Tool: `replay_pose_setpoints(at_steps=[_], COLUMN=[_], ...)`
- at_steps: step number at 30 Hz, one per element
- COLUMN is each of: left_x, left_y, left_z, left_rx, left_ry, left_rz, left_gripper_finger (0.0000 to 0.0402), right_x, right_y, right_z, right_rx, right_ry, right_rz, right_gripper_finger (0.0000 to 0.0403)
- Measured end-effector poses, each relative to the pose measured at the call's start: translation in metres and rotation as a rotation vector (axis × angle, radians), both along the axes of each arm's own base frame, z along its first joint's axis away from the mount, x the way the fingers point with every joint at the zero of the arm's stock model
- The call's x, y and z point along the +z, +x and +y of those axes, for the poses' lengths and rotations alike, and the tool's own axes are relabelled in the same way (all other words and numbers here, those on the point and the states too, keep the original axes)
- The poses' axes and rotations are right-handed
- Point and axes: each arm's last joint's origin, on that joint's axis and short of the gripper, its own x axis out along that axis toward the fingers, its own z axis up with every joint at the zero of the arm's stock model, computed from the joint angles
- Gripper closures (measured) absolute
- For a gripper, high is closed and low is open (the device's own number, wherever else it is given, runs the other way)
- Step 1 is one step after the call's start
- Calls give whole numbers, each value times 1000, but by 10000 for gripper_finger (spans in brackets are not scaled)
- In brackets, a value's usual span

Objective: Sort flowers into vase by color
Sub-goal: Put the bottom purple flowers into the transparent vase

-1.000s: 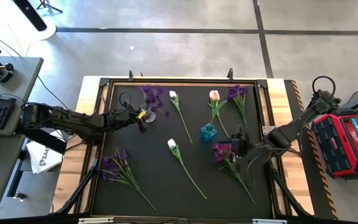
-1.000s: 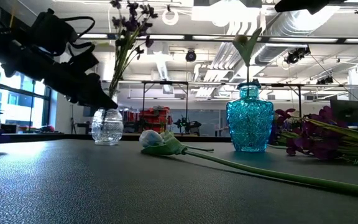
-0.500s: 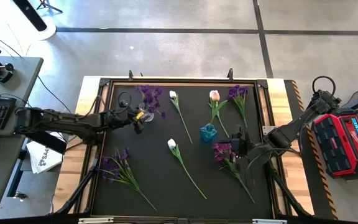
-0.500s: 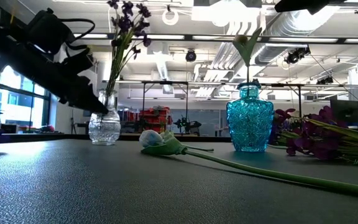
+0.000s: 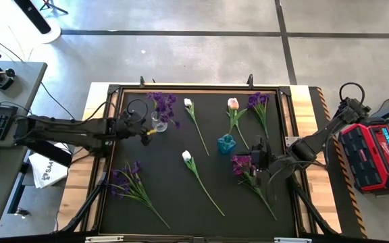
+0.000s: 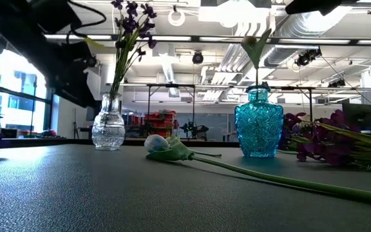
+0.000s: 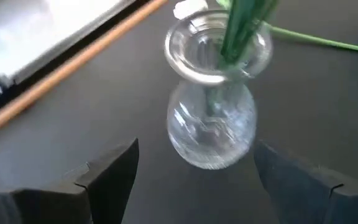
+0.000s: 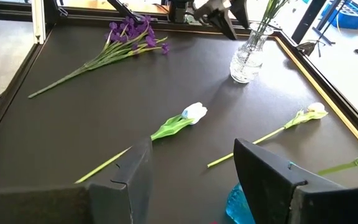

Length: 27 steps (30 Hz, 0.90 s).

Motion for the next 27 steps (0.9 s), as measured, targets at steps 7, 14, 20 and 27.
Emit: replay_pose_setpoints(at_steps=[7, 14, 20, 27], left_x=[6, 7, 25, 12], left_y=[7, 28, 51, 66], left_z=[-39, -102, -168, -234], left_rx=[33, 41, 86, 160], left_ry=[-213, -503, -681, -864], left_rz=[1, 94, 270, 272], left_gripper_finger=[96, 102, 117, 120], right_x=[-2, -3, 1, 4], right_y=[-1, -2, 4, 12], right_z=[-1, -2, -10, -23], right_rx=[10, 57, -27, -76], right_ry=[-38, -131, -247, -321], right_rz=[30, 51, 18, 15], right_gripper_finger=[210, 210, 210, 210])
